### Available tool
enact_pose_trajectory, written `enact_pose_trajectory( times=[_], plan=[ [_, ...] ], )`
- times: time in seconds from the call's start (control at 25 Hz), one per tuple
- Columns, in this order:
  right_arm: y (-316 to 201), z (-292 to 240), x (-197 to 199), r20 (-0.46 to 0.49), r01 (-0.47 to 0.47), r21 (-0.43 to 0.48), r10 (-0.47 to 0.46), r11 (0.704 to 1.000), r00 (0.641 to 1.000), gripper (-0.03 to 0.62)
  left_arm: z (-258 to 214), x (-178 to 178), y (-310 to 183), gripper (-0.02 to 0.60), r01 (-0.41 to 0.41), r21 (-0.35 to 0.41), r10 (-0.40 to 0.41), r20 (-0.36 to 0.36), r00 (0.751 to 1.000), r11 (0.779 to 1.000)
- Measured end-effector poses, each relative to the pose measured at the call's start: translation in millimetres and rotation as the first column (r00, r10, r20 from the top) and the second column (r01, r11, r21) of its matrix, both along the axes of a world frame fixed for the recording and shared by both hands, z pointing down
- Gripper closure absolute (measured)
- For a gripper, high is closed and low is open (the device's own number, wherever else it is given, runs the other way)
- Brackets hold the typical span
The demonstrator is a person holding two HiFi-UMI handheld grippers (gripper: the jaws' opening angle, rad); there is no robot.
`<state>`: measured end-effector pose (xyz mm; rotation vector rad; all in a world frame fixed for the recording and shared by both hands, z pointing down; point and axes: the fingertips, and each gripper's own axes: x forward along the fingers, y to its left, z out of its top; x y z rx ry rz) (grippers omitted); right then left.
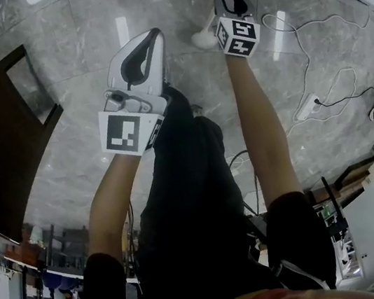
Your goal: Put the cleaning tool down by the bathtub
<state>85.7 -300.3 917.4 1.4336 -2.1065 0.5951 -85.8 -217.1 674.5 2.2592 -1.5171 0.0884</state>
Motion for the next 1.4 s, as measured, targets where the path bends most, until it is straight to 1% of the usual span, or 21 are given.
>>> enact_pose_trajectory(
  times=[0.12,0.44,0.52,0.72,0.84,1.0,1.4],
  plan=[
    [4.1,-2.5,3.7,-0.005,-0.013,-0.013,0.013,1.0,1.0,0.425,-5.3,-1.3,1.1,0.574,0.005,-0.009,-0.005,0.001,1.0,1.0],
    [19.5,-26.5,0.8,-0.007,-0.012,-0.029,0.012,1.0,1.0,0.424,-29.5,-3.2,9.3,0.574,0.004,-0.026,-0.004,0.003,1.0,1.0],
    [25.3,-36.7,-0.2,-0.006,-0.01,-0.031,0.01,0.999,1.0,0.437,-38.4,-2.6,13.5,0.574,0.008,-0.027,-0.008,0.002,1.0,1.0],
    [42.4,-63.8,3.5,-0.01,-0.017,-0.043,0.017,0.999,1.0,0.515,-66.9,2.7,26.4,0.574,0.004,-0.03,-0.004,-0.004,1.0,1.0],
    [51.6,-80.1,7.7,-0.01,-0.029,-0.05,0.029,0.998,1.0,0.546,-89.4,5.8,32.4,0.574,0.004,-0.013,-0.004,-0.002,1.0,1.0],
    [63.0,-97.7,9.4,-0.008,-0.041,-0.066,0.041,0.997,0.999,0.59,-115.8,5.0,41.0,0.574,0.027,0.015,-0.027,-0.007,1.0,1.0],
    [89.5,-149.8,9.5,0.009,-0.052,-0.059,0.053,0.997,0.999,0.594,-166.6,16.5,67.2,0.574,0.042,0.052,-0.042,-0.015,0.999,0.998]
  ],
)
